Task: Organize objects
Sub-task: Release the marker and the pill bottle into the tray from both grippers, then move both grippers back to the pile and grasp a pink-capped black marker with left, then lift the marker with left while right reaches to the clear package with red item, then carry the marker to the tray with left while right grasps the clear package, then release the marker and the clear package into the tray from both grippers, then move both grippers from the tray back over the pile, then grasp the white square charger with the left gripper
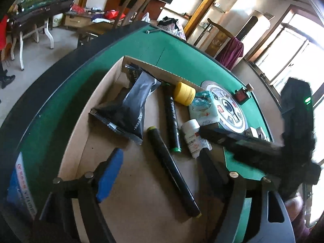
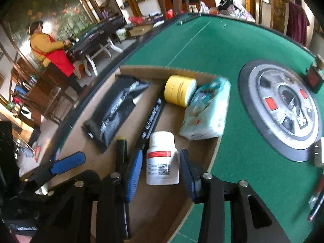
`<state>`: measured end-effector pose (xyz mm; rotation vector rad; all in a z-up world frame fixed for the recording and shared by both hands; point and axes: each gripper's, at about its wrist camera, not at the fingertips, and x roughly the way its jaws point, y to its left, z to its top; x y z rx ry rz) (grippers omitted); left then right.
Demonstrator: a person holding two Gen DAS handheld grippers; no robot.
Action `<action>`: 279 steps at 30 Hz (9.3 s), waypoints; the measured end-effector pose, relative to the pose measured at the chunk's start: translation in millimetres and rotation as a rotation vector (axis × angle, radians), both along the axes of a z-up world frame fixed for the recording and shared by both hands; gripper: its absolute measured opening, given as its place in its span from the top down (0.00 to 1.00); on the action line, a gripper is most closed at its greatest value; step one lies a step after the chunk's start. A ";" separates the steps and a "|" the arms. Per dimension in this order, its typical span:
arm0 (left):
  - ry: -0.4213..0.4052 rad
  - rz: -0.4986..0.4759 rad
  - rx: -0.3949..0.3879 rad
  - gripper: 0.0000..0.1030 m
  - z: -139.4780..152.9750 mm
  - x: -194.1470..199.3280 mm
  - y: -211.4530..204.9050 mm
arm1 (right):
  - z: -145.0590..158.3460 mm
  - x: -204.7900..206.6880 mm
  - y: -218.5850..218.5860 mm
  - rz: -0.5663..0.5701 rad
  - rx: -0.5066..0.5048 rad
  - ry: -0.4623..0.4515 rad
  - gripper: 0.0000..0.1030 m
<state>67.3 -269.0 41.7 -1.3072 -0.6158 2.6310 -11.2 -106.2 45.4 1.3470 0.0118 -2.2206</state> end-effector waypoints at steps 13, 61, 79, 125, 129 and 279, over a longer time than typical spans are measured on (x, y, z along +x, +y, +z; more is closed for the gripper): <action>-0.112 -0.112 -0.250 0.42 -17.9 -5.8 79.5 | 57.6 27.7 119.5 -0.322 -0.088 0.271 0.02; 0.032 -0.534 -0.199 0.11 -8.8 -85.5 349.5 | 21.7 11.4 402.5 -0.792 -0.210 0.219 0.00; -0.037 -0.534 -0.173 0.74 -28.2 -56.0 310.4 | 9.7 -0.4 390.2 -0.744 -0.272 0.159 0.00; 0.067 -0.393 -0.571 0.42 -35.2 -50.3 302.0 | 17.0 8.0 344.3 -0.653 -0.116 0.241 0.00; 0.099 -0.392 -0.595 0.45 -35.7 -48.5 305.3 | 18.6 10.1 342.1 -0.654 -0.103 0.257 0.00; 0.221 -0.775 -0.470 0.00 18.8 -100.9 343.5 | 66.0 60.3 398.2 -0.803 -0.088 0.328 0.00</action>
